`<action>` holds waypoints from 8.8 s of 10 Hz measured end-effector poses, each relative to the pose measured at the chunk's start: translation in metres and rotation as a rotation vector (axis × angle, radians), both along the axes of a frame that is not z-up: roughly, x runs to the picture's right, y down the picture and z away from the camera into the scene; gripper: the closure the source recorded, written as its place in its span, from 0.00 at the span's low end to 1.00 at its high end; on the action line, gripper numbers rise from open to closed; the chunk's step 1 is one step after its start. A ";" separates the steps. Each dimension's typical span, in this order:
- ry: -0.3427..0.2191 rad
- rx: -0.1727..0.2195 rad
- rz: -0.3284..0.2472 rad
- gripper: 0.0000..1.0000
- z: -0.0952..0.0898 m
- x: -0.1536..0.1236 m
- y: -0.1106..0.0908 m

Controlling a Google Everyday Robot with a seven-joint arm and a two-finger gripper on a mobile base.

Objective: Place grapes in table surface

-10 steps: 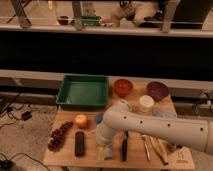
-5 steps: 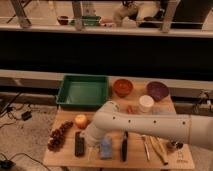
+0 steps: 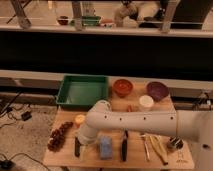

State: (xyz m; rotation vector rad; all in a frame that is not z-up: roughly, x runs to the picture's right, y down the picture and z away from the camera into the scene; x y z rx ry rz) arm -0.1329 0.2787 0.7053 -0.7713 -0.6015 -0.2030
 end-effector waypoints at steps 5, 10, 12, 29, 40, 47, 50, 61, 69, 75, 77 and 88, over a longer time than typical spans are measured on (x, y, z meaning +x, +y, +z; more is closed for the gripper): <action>0.005 -0.008 -0.001 0.20 -0.001 0.000 0.003; -0.011 0.001 -0.022 0.20 0.012 -0.024 0.014; -0.018 0.020 -0.019 0.20 0.013 -0.030 0.006; -0.170 0.084 -0.001 0.23 0.067 -0.129 -0.022; -0.198 0.111 0.046 1.00 0.064 -0.135 -0.029; -0.216 0.165 0.080 1.00 0.046 -0.138 -0.050; -0.247 0.201 0.090 1.00 0.025 -0.144 -0.066; -0.314 0.294 0.124 1.00 -0.010 -0.147 -0.094; -0.236 0.224 0.117 1.00 0.032 -0.128 -0.069; -0.214 0.132 0.066 1.00 0.048 -0.132 -0.032; -0.203 0.106 0.061 1.00 0.051 -0.131 -0.024; -0.178 0.079 0.054 0.97 0.060 -0.125 -0.014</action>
